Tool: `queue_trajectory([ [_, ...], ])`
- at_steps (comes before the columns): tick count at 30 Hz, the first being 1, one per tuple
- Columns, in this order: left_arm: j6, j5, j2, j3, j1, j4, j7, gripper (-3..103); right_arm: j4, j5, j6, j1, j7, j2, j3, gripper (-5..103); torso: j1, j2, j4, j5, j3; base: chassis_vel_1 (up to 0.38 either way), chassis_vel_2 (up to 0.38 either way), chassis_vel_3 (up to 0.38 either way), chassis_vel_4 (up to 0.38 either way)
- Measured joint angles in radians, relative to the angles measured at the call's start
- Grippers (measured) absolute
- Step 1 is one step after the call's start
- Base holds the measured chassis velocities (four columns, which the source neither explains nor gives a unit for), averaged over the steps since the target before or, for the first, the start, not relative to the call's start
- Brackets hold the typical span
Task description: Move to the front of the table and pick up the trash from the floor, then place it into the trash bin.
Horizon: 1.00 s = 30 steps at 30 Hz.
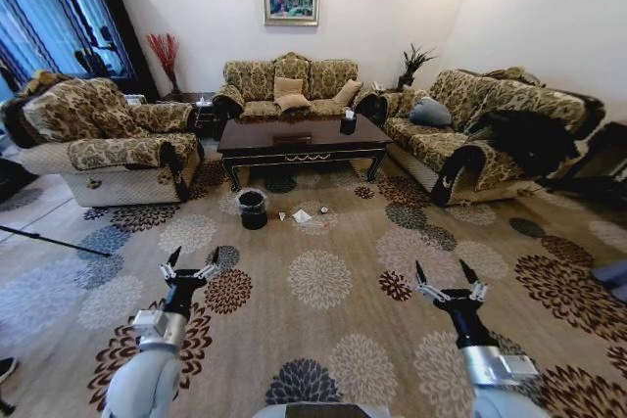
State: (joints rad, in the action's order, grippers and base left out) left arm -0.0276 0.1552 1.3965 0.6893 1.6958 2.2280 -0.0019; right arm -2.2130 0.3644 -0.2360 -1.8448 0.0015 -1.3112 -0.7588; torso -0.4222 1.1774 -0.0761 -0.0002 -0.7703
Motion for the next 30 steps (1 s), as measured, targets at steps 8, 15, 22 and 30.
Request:
queue_trajectory([
  [8, 0.052, -0.022, 0.022, -0.002, 0.052, -0.042, -0.039, 100, 0.128, 0.009, -0.047, 0.104, -0.004, 0.074, 0.004, 100, 0.001, -0.002, 0.001, 0.0001, 0.001, 0.0, 0.0, 0.0, 0.0],
  [15, 0.083, -0.053, 0.039, -0.001, 0.08, -0.043, -0.069, 100, 0.165, 0.007, -0.056, 0.133, -0.005, 0.083, -0.02, 100, 0.012, -0.026, 0.0011, 0.0003, 0.014, 0.0, 0.0, 0.0, 0.0],
  [22, 0.1, -0.057, 0.048, 0.0, 0.083, -0.053, -0.077, 100, 0.168, -0.02, -0.056, 0.133, -0.003, 0.067, -0.021, 100, 0.029, -0.064, 0.0011, 0.0001, 0.035, 0.0, 0.0, 0.0, 0.0],
  [30, 0.1, -0.062, 0.056, -0.004, 0.076, -0.052, -0.078, 100, 0.174, -0.068, -0.078, 0.12, -0.012, 0.042, -0.016, 100, 0.047, -0.105, 0.001, 0.0001, 0.057, 0.0, 0.0, 0.0, 0.0],
])
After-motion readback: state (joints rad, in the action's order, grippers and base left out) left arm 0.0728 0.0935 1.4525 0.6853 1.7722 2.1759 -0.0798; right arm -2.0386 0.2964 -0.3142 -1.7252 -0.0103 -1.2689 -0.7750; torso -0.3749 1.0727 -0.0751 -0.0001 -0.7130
